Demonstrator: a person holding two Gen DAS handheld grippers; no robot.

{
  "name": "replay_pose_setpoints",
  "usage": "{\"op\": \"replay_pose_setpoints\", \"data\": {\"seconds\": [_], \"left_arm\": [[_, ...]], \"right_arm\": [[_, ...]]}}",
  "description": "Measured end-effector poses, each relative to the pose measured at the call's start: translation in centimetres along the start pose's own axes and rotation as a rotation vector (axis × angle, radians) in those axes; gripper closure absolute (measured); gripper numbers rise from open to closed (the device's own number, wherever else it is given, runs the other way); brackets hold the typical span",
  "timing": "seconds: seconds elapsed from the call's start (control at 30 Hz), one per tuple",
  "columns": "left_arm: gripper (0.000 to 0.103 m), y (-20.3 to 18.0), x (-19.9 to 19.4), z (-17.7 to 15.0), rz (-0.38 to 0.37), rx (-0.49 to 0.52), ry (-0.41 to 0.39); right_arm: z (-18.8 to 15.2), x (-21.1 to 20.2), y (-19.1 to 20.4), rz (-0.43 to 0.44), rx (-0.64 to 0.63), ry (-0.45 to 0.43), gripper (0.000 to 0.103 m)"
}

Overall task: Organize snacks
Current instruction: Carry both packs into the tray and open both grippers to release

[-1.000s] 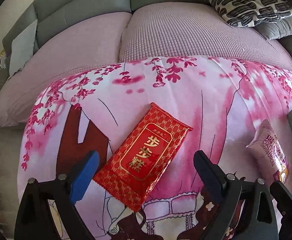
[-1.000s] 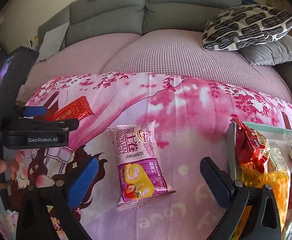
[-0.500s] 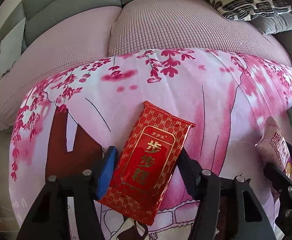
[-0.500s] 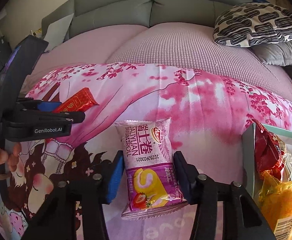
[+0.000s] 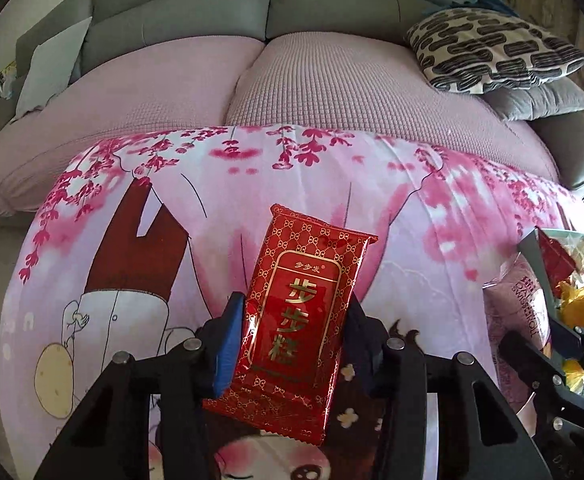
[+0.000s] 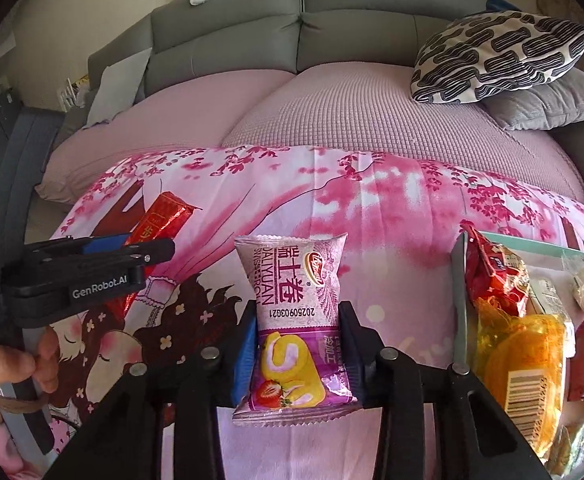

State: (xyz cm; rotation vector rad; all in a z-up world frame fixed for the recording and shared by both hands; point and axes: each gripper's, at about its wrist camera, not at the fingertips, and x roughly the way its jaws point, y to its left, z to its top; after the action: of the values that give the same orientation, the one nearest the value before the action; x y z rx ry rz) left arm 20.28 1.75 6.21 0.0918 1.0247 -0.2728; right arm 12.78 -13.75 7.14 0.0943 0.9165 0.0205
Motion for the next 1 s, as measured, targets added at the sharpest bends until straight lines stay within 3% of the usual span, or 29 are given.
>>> {"op": "replay_pose_setpoints", "data": {"seconds": [0.37,0.63,0.77,1.0], "left_arm": [[0.054,-5.9,-5.2,-0.6,-0.086,-0.043,-0.099],[0.054,-15.2,-8.5,-0.2,-0.201,0.079,-0.155],[0.054,-20.1,-8.8,-0.4,-0.256,0.151,-0.145],[0.054,-26.8,-7.7,-0.9,-0.301,0.244,-0.108]], "right_arm": [[-1.5,-6.9,-3.9,0.000,0.106,-0.080,0.062],[-2.7,-12.6,-12.0,-0.152,0.261,-0.164,0.062],[-4.1,-13.6,-16.8,-0.245,0.350,-0.157,0.062],[-6.1,-13.1,-21.8,-0.280,0.449,-0.116,0.062]]}}
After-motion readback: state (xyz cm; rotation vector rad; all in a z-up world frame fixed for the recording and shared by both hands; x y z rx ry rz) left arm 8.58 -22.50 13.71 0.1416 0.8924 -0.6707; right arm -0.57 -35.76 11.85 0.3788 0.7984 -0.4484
